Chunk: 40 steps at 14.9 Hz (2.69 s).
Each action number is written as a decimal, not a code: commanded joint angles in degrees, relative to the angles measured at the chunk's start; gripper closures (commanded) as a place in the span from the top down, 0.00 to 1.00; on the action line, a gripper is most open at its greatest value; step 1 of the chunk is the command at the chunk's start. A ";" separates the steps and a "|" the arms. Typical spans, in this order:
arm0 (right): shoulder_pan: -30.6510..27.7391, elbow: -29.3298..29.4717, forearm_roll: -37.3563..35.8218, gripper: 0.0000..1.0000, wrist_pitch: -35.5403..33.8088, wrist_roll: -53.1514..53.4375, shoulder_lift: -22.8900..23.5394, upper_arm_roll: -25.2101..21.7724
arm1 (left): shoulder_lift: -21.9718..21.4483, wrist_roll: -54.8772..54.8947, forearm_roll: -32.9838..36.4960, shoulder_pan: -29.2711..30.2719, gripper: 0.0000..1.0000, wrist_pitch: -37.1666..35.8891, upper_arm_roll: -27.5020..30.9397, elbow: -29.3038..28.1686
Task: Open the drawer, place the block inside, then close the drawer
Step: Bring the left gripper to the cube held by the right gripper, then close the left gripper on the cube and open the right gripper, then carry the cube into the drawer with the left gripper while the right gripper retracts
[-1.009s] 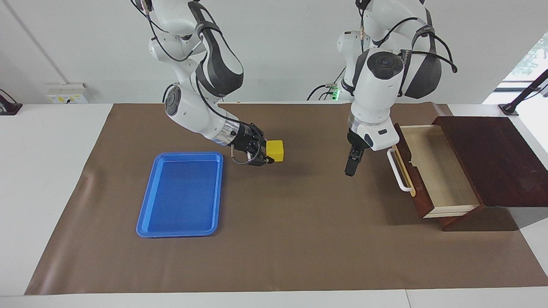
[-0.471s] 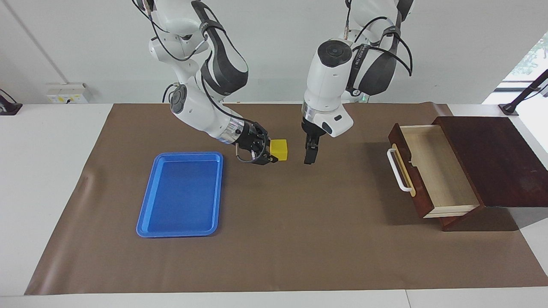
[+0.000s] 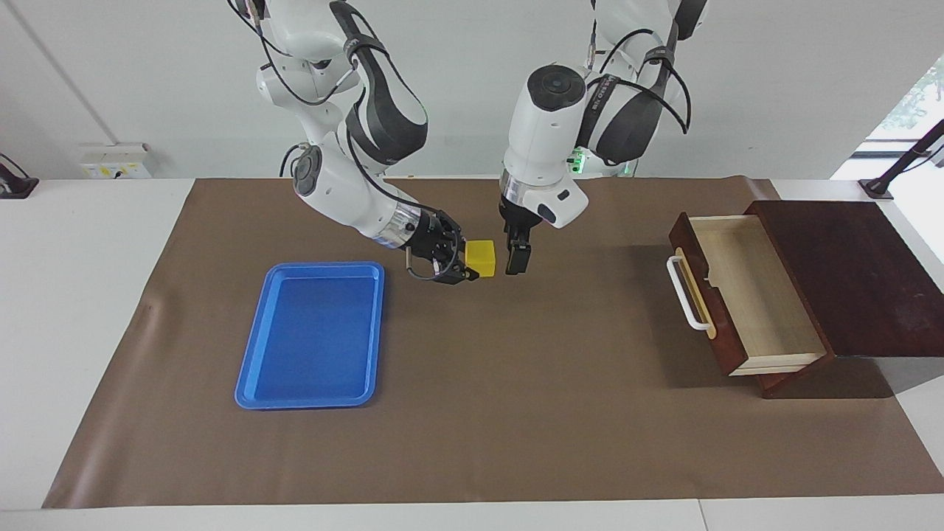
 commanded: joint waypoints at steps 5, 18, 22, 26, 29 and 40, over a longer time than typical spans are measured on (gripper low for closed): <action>0.07 -0.50 1.01 0.00 1.34 0.98 -0.23 0.20 | 2.71 -2.99 -0.13 -3.83 1.00 0.96 1.08 1.92; 0.24 -0.50 1.01 0.00 1.34 0.72 -0.23 0.11 | 2.80 -4.31 3.29 -4.01 0.00 2.89 0.82 1.92; 0.16 -0.50 0.92 0.45 1.16 0.98 -0.23 0.12 | 2.53 -4.22 3.30 -3.83 0.00 1.41 1.08 2.18; -0.81 -0.06 0.57 0.97 0.46 0.72 -0.23 0.03 | 2.09 -3.00 3.38 -2.17 0.00 -5.34 1.43 6.39; -3.08 0.03 0.22 1.00 -1.73 0.54 -1.20 -0.85 | -0.97 2.17 3.30 2.83 0.00 -9.05 1.43 6.40; -23.03 0.20 -22.35 1.00 -18.43 -33.96 -9.80 -0.94 | -9.67 36.28 0.92 32.45 0.00 -8.20 1.61 -1.39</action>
